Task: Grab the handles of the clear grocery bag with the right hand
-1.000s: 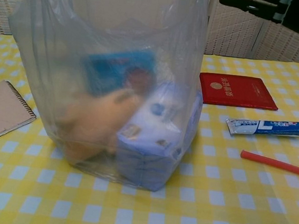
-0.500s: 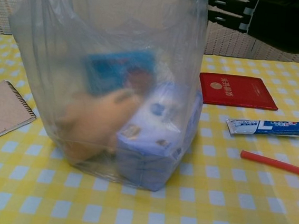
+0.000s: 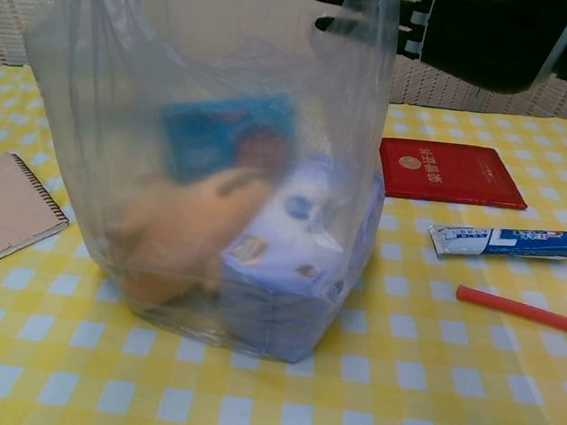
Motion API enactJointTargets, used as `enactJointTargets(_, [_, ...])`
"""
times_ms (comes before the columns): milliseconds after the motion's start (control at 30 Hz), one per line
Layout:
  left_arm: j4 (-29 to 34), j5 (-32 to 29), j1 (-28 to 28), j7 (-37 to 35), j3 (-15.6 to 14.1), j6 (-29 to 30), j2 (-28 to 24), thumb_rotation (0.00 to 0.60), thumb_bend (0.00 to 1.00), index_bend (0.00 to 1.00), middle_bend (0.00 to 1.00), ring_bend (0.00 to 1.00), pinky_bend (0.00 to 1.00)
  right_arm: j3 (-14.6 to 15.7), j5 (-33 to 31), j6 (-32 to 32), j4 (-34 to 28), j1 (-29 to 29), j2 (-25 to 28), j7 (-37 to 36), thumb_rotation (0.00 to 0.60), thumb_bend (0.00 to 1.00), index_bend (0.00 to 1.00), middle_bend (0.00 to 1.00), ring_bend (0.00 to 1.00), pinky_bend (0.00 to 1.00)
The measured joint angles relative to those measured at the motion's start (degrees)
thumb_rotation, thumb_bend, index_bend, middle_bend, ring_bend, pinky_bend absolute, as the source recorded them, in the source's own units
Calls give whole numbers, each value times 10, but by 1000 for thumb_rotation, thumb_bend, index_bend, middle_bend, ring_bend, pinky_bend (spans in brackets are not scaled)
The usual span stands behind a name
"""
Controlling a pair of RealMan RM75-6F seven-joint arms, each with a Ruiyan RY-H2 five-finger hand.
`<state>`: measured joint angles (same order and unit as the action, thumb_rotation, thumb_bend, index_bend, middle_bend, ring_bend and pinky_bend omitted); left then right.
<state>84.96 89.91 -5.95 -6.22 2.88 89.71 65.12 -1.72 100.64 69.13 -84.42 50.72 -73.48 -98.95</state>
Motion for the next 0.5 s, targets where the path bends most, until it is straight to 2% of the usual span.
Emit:
enactJointTargets(300, [1,2,0,-1,-1,1,-1,600,277,6,74,56,0,0,17,15,-22,15,12,3,600,258,0,28,70,0])
enactJointTargets(500, [3,3,0,1,-1,1,-1,600,277,6,74,56,0,-3,16,-8,-15,38,-8,20,600,259,0,29,71,0])
